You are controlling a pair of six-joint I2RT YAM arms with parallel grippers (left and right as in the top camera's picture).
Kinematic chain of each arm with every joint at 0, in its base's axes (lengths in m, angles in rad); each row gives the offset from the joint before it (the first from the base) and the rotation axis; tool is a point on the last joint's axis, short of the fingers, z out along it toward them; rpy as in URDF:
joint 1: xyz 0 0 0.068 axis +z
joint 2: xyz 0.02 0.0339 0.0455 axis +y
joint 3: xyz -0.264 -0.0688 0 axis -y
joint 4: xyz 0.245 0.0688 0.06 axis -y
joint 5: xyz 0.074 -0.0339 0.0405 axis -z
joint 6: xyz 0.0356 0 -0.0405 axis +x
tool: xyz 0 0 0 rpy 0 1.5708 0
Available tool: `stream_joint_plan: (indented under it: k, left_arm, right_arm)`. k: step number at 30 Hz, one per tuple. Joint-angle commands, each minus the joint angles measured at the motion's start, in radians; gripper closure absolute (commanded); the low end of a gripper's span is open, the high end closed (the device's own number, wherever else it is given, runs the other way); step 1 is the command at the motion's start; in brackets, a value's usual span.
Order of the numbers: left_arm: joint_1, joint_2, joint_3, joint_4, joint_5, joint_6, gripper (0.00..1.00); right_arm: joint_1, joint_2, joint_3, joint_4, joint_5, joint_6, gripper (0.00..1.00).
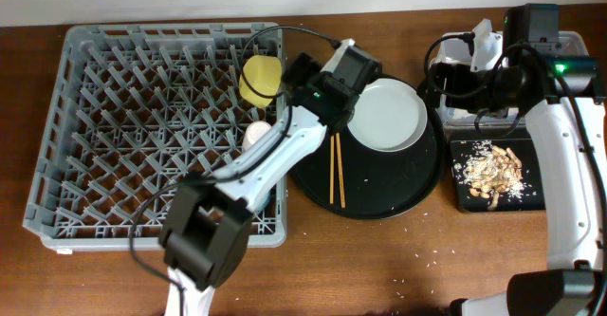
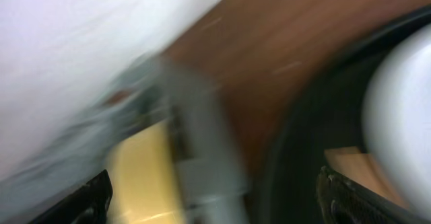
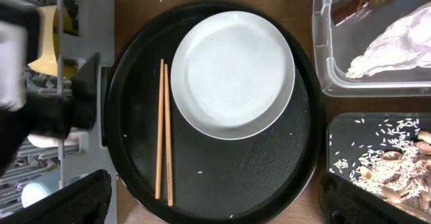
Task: Sort waste into correct bins and load items into the dishwasher rack
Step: 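Reach the left gripper to the white plate and grasp its edge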
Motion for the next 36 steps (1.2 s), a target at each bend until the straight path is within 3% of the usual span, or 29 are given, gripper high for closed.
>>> stream_joint_plan:
  k: [1, 4, 13, 19, 24, 26, 29, 33, 36]
  left_arm:
    - [0.035, -0.052, 0.006, -0.004, 0.627, -0.174, 0.06]
    - [0.06, -0.02, 0.006, -0.011, 0.726, -0.319, 0.08]
    - [0.057, 0.12, 0.006, 0.0, 0.726, -0.657, 0.11]
    - [0.053, 0.161, 0.006, 0.008, 0.725, -0.664, 0.35]
    - [0.046, 0.196, 0.006, 0.016, 0.729, -0.686, 0.36]
    - [0.042, 0.198, 0.006, 0.023, 0.726, -0.686, 0.47]
    - [0.041, 0.2, 0.006, 0.024, 0.72, -0.686, 0.49]
    - [0.04, 0.214, 0.006, 0.026, 0.721, -0.686, 0.73]
    - [0.039, 0.235, 0.006, 0.027, 0.721, -0.686, 0.73]
  right_arm:
    - [-0.004, 0.006, 0.01, 0.0, 0.009, 0.003, 0.02]
    - [-0.004, 0.006, 0.01, 0.0, 0.009, 0.003, 0.02]
    - [-0.004, 0.006, 0.01, 0.0, 0.009, 0.003, 0.02]
    - [-0.004, 0.006, 0.01, 0.0, 0.009, 0.003, 0.02]
    - [-0.004, 0.006, 0.01, 0.0, 0.009, 0.003, 0.02]
    - [-0.004, 0.006, 0.01, 0.0, 0.009, 0.003, 0.02]
    - [-0.004, 0.006, 0.01, 0.0, 0.009, 0.003, 0.02]
    - [-0.004, 0.006, 0.01, 0.0, 0.009, 0.003, 0.01]
    - [-0.004, 0.006, 0.01, 0.0, 0.009, 0.003, 0.01]
